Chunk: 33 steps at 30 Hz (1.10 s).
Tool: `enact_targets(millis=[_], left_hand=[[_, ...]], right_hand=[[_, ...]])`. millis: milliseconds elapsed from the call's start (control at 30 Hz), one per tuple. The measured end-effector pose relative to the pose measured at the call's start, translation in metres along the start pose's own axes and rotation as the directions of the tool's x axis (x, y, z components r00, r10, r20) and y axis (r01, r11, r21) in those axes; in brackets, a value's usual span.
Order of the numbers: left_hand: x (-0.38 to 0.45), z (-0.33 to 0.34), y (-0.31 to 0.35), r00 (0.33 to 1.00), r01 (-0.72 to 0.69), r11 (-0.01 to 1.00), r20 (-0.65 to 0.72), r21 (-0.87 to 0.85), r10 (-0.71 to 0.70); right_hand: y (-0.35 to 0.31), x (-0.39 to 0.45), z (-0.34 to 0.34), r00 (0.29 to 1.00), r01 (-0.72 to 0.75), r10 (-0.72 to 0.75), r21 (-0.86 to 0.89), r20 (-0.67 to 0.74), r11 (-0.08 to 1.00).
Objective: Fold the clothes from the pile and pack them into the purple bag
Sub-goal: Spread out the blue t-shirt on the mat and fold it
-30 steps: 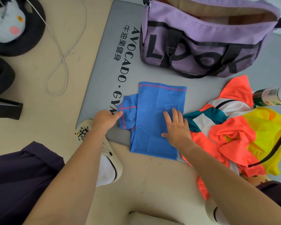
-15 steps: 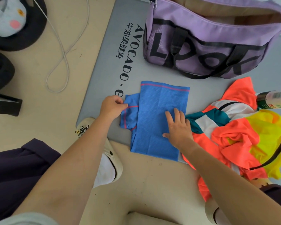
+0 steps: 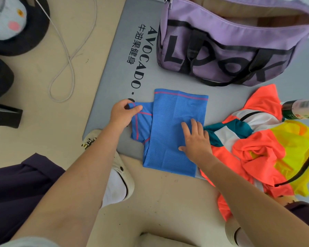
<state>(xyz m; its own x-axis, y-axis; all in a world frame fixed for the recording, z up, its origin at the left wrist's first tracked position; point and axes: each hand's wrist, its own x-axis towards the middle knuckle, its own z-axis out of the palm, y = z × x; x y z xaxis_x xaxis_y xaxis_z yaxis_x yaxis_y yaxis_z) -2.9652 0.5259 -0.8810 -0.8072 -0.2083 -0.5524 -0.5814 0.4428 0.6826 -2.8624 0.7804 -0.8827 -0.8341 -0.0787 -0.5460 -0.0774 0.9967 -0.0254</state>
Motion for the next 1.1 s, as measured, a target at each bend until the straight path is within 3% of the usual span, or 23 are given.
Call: enact_targets(millis=[67,233,367,467,567,633,767,1100], left_hand=[[0.003,0.004,0.001,0.996,-0.074,0.994,-0.045,0.086,0.078],[0.009,0.010,0.000,0.991,-0.099,0.922,0.126,0.375,0.055],[0.009,0.010,0.004,0.979,-0.181,0.816,0.184,0.549,0.093],[0.008,0.012,0.010,0.978,-0.194,0.893,0.153,0.407,0.143],[0.006,0.013,0.015,0.983,-0.058,0.976,0.185,0.208,0.019],[0.004,0.014,0.015,0.974,-0.032,0.987,0.228,0.157,-0.005],[0.003,0.012,0.015,0.986,-0.046,0.998,0.162,0.038,0.040],[0.009,0.005,0.013,0.984,-0.021,0.999,0.177,0.034,0.015]], right_hand=[[0.001,0.000,0.000,1.000,0.000,0.000,0.008,0.002,1.000],[0.000,0.001,0.001,1.000,-0.001,0.000,0.005,0.008,1.000],[0.001,0.002,0.001,1.000,0.000,0.000,0.000,0.010,1.000],[0.001,0.001,0.001,1.000,-0.002,0.002,-0.001,0.005,1.000],[0.001,0.001,0.001,1.000,0.001,-0.001,-0.007,-0.002,1.000],[0.001,0.001,0.001,1.000,0.000,0.000,-0.009,-0.003,1.000],[0.001,0.002,0.001,1.000,-0.007,0.007,-0.004,-0.001,1.000],[0.001,0.002,0.002,1.000,-0.008,0.008,-0.012,-0.002,1.000]])
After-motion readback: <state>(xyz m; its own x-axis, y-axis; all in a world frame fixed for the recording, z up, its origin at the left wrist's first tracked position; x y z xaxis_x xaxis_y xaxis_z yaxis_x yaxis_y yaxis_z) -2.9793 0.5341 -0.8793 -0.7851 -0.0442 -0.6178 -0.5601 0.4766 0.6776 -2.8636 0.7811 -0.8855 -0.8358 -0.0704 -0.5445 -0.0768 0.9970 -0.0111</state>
